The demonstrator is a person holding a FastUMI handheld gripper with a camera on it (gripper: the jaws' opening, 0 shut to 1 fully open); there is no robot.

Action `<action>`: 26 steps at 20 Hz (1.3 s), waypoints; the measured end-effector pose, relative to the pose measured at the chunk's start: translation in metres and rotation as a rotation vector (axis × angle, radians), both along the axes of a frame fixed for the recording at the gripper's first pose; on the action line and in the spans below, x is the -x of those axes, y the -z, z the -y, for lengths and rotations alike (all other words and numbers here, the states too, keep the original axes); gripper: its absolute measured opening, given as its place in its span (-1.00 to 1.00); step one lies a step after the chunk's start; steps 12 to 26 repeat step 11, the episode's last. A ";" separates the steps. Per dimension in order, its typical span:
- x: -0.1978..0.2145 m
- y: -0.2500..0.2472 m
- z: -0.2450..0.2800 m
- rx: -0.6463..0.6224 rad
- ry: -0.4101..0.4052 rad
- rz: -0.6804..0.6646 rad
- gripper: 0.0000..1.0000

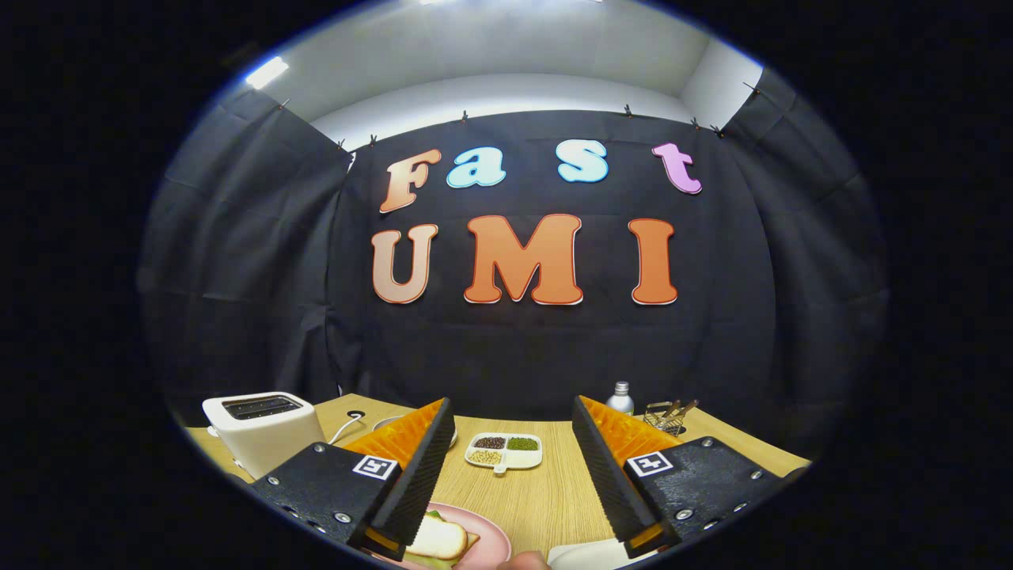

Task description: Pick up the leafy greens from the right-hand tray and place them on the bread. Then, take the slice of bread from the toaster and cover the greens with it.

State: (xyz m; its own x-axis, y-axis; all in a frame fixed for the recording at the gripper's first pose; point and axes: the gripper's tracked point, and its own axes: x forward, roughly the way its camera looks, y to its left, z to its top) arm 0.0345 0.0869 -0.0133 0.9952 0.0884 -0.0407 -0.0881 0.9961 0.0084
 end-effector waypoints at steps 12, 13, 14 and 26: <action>0.000 -0.010 -0.007 0.043 0.005 0.109 0.80; 0.000 -0.010 -0.007 0.043 0.005 0.109 0.80; 0.000 -0.010 -0.007 0.043 0.005 0.109 0.80; 0.000 -0.010 -0.007 0.043 0.005 0.109 0.80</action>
